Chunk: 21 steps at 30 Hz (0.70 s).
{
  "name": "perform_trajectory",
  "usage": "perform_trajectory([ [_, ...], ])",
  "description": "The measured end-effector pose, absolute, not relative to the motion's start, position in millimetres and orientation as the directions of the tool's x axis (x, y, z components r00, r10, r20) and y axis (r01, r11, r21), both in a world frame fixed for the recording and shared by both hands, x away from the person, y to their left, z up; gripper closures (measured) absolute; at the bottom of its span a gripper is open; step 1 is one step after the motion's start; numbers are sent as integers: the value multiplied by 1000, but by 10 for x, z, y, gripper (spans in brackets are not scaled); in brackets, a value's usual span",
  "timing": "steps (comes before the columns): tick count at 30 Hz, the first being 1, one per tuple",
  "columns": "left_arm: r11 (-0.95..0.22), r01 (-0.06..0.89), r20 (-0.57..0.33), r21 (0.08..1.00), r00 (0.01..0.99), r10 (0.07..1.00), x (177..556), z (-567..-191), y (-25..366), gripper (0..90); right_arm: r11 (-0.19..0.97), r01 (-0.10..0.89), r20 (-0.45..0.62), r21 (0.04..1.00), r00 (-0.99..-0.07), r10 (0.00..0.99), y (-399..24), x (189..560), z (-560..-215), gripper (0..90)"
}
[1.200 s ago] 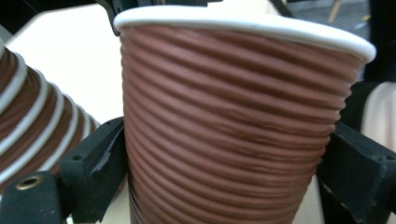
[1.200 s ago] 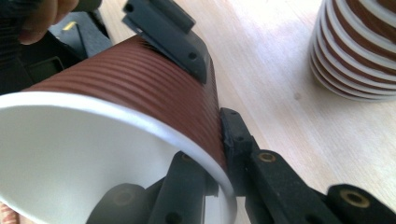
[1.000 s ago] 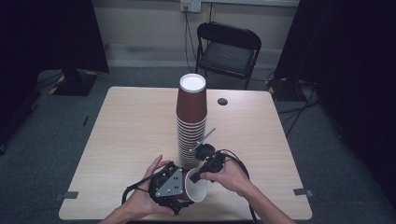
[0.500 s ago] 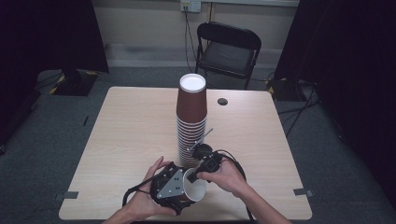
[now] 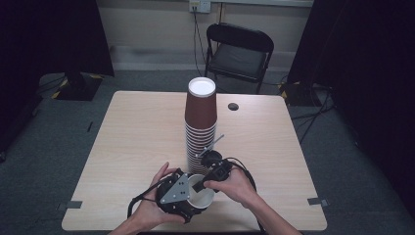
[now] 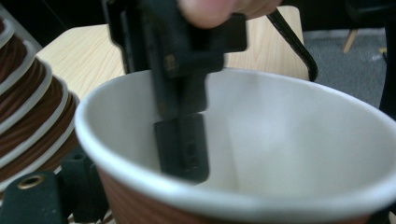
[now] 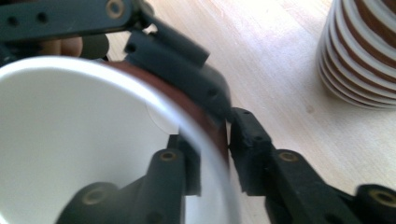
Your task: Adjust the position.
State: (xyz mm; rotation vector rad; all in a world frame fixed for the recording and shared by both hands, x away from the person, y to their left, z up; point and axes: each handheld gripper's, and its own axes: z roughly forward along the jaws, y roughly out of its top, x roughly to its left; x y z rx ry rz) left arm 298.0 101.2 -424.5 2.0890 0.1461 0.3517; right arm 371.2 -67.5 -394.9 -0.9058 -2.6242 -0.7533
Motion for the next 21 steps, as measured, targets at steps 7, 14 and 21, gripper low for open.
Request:
perform_trajectory([
  [7, -493, 16, 126, 870, 959, 254, 2991, -4259, 1060, 100, 643, 626, 376, 440, -779, 501, -691, 3665, -3896, 660],
  [14, -448, 42, 99, 893, 953, 286, 3036, -4284, 1108, 102, 615, 625, 373, 481, -780, 502, -747, 3623, -3842, 620],
  [21, -411, 98, 41, 906, 948, 317, 3091, -4297, 1182, 104, 595, 616, 366, 517, -787, 497, -813, 3599, -3841, 603],
])
